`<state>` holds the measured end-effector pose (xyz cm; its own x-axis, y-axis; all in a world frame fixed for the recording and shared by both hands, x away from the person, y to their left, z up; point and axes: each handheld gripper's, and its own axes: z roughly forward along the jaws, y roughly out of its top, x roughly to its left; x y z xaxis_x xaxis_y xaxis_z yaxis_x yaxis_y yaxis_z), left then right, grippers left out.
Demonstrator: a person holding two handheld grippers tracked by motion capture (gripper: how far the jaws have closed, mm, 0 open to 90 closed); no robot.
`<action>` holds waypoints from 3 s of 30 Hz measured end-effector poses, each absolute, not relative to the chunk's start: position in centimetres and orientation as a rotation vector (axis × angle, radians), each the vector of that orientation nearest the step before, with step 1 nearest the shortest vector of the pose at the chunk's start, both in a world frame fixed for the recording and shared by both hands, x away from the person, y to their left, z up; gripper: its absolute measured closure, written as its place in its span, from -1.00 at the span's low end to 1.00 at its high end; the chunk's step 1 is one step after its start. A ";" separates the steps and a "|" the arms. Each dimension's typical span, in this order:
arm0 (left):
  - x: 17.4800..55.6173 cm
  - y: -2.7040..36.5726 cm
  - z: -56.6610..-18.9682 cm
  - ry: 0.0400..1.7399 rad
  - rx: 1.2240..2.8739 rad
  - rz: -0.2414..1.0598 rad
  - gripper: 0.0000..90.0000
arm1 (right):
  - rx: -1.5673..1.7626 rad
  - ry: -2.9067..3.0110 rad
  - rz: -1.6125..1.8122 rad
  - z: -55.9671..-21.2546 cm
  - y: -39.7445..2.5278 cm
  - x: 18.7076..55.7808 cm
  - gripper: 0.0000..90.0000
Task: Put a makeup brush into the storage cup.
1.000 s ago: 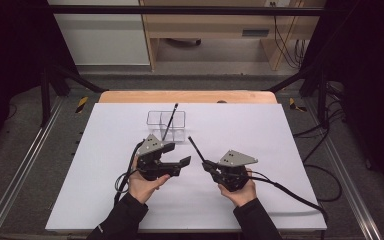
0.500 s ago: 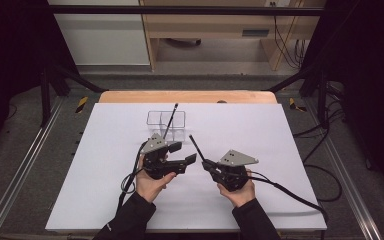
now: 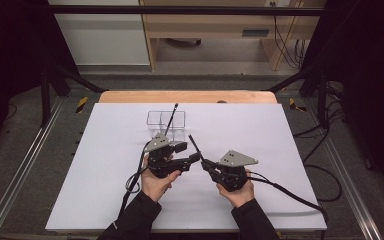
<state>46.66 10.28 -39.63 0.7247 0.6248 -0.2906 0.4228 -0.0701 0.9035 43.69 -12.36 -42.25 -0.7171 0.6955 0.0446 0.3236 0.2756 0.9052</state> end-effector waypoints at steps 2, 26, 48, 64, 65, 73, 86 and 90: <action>46.7 10.2 -39.7 0.852 1.693 0.197 -0.19 | 0.926 2.189 1.426 -42.3 -12.3 43.7 0.87; 47.0 9.3 -39.9 0.892 1.604 0.154 0.24 | 0.928 2.180 1.449 -42.4 -12.2 43.6 0.87; 46.6 9.2 -39.9 0.899 1.562 0.152 0.71 | 0.942 2.165 1.481 -42.3 -12.1 43.6 0.87; 46.1 9.1 -39.7 0.880 1.542 0.152 0.79 | 0.941 2.157 1.505 -42.4 -12.0 43.5 0.87; 46.1 9.1 -39.7 0.878 1.543 0.153 0.80 | 0.941 2.158 1.507 -42.4 -12.0 43.5 0.86; 45.7 9.0 -39.6 0.855 1.543 0.159 0.84 | 0.943 2.160 1.523 -42.5 -11.9 43.5 0.86; 45.6 9.3 -39.0 0.836 1.574 0.209 0.84 | 0.964 2.163 1.553 -42.1 -12.2 43.6 0.25; 45.6 9.7 -38.8 0.835 1.586 0.227 0.84 | 0.978 2.153 1.551 -41.9 -12.3 43.6 -0.01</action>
<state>45.63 9.70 -38.81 0.7168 0.6231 -0.3129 0.3784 0.0294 0.9252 43.60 -12.27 -41.89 -0.7179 0.6829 0.1355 0.3448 0.1798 0.9213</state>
